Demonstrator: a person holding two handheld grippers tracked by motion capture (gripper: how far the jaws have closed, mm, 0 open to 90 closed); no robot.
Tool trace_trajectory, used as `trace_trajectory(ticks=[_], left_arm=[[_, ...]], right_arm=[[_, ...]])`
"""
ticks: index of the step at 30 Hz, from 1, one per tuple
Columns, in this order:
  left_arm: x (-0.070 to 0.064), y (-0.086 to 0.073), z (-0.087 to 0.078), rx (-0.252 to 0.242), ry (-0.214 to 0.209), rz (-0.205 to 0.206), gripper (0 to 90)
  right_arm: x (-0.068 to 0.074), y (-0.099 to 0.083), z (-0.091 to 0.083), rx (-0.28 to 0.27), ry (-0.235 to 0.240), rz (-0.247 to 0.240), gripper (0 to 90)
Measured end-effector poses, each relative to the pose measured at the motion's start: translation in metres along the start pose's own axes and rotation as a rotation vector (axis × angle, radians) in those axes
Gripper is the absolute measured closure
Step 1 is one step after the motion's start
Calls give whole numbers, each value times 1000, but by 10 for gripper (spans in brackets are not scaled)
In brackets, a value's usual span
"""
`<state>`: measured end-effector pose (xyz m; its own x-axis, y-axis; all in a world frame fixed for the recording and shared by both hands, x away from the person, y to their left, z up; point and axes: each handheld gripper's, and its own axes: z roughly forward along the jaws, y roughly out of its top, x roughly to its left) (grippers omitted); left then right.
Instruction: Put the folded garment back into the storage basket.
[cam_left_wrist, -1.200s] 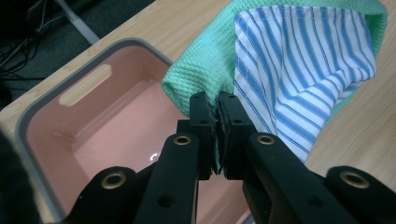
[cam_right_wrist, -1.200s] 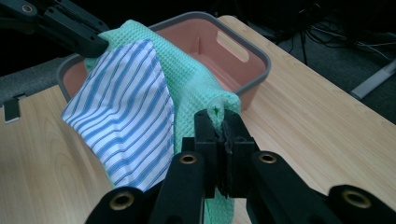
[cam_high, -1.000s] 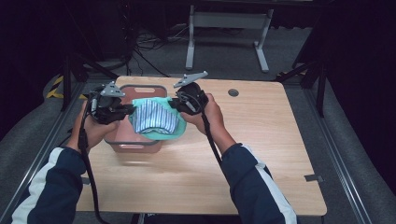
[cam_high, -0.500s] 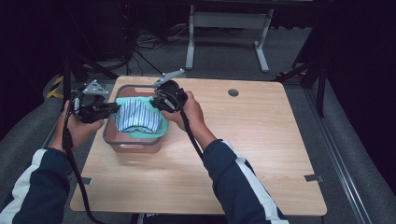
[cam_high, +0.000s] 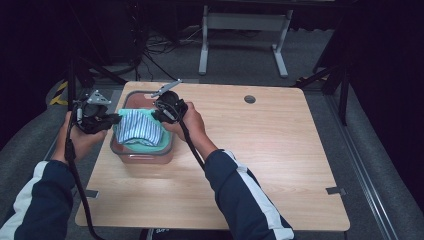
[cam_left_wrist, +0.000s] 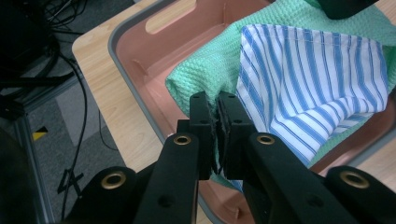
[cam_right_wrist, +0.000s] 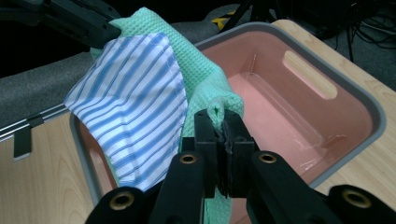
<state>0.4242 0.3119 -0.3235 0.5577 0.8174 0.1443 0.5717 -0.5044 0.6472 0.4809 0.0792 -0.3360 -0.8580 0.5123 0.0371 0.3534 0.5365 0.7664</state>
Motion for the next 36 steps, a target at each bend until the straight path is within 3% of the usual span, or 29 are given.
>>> trace_trajectory(ticks=[12,18,27,36], left_arm=[[-1,-11,36,48,18,-23,854],[0,-17,45,73,25,-29,850],[-8,-20,53,51,36,-34,742],[-13,-19,51,13,39,-33,734]], right_arm=[[-9,-20,26,39,-2,25,865],[-9,-29,36,55,-8,4,859],[-14,-41,45,87,-37,-4,791],[-17,-44,40,80,-51,-16,764]])
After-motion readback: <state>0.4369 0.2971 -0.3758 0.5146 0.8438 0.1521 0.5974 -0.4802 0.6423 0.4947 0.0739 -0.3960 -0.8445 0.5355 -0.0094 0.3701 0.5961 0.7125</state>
